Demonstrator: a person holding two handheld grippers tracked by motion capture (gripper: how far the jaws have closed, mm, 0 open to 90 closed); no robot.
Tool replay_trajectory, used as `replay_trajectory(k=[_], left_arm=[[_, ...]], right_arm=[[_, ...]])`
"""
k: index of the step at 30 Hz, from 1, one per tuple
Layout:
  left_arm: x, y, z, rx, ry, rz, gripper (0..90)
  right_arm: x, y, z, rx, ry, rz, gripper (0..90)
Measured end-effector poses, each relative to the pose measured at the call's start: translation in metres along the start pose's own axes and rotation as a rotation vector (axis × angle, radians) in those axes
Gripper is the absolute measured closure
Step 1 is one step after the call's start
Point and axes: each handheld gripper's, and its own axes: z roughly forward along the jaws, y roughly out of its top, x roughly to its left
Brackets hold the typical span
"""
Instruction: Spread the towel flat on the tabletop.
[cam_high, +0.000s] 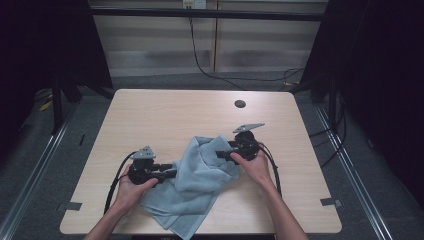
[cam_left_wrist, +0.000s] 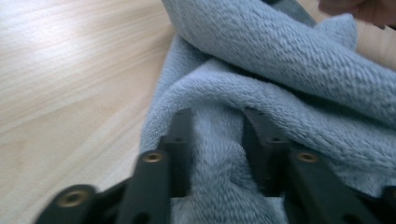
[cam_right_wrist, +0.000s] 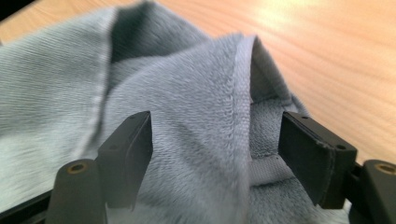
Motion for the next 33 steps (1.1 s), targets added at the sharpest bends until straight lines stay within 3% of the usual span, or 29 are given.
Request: replay_trajectory(k=[1, 2, 5, 6, 11, 12, 14, 15, 16, 18, 21, 22, 25, 33], left_arm=[[0.003, 0.005, -0.001, -0.019, 0.003, -0.018, 51.8], [0.005, 0.013, -0.001, -0.036, 0.004, -0.036, 44.2], [0.006, 0.031, 0.000, -0.097, 0.001, -0.050, 35.9], [0.005, 0.035, 0.002, -0.109, -0.013, -0.057, 35.0], [0.001, 0.041, 0.011, -0.136, -0.058, -0.055, 22.1], [0.001, 0.041, 0.024, -0.093, -0.080, -0.065, 25.8], [0.002, 0.038, 0.036, -0.042, -0.055, -0.045, 38.3], [0.003, 0.036, 0.039, -0.032, -0.057, -0.038, 53.9], [0.003, 0.035, 0.040, -0.039, -0.044, -0.045, 66.7], [0.005, 0.035, 0.033, -0.075, -0.040, -0.053, 74.9], [0.007, 0.038, 0.023, -0.112, -0.019, -0.056, 79.4], [0.011, 0.044, 0.010, -0.160, 0.002, -0.071, 80.0], [0.015, 0.057, -0.011, -0.218, 0.030, -0.076, 81.0], [0.019, 0.089, -0.058, -0.369, 0.085, -0.070, 81.8]], right_arm=[[0.000, -0.001, 0.004, 0.008, 0.009, 0.003, 29.5], [0.002, -0.001, 0.010, 0.018, 0.009, -0.010, 36.4], [0.005, -0.001, 0.014, 0.024, 0.034, -0.002, 51.7], [0.006, -0.001, 0.016, 0.037, 0.062, -0.004, 58.7], [0.014, -0.001, 0.019, 0.042, 0.075, -0.029, 78.6], [0.014, -0.001, 0.018, 0.035, 0.086, -0.026, 83.1], [0.015, 0.000, 0.017, 0.021, 0.086, -0.031, 85.6], [0.016, 0.000, 0.015, 0.017, 0.088, -0.025, 86.1], [0.015, 0.001, 0.013, 0.016, 0.082, -0.034, 86.4], [0.014, 0.004, 0.006, 0.007, 0.061, -0.033, 86.5], [0.008, 0.012, -0.009, -0.006, 0.031, -0.045, 86.3], [0.006, 0.017, -0.017, -0.030, 0.017, -0.045, 86.5], [0.006, 0.031, -0.035, -0.074, -0.025, -0.049, 86.7], [0.005, 0.086, -0.085, -0.216, -0.149, -0.072, 87.0]])
